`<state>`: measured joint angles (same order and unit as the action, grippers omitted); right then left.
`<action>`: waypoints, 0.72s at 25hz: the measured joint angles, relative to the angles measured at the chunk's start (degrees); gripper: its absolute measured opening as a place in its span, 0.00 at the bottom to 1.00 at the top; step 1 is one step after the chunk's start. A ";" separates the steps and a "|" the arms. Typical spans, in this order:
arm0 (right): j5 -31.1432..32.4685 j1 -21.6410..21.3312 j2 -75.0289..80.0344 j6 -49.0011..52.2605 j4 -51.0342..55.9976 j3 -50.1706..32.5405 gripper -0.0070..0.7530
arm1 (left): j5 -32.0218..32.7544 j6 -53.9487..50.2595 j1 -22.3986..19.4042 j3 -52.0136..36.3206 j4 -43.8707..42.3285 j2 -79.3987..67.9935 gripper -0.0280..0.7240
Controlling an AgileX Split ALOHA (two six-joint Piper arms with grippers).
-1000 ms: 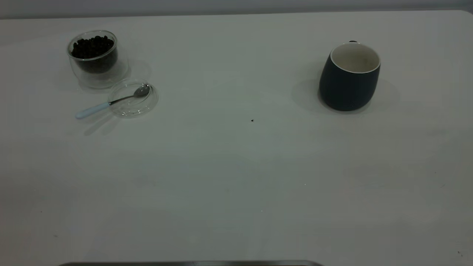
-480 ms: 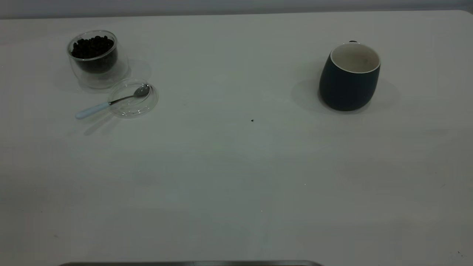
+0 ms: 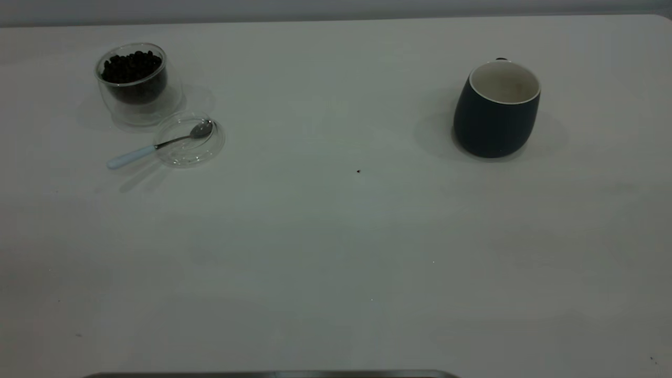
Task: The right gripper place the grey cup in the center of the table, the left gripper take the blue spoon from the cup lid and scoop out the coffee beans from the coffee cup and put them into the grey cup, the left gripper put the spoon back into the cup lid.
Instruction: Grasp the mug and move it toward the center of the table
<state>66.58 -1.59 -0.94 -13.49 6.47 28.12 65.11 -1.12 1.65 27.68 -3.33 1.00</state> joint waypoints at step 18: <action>-8.30 0.00 16.70 2.14 -2.28 1.11 0.61 | 0.00 0.00 0.00 0.00 0.00 0.00 0.79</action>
<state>58.28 -1.59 15.77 -11.35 4.19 29.23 65.11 -1.12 1.65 27.68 -3.33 1.00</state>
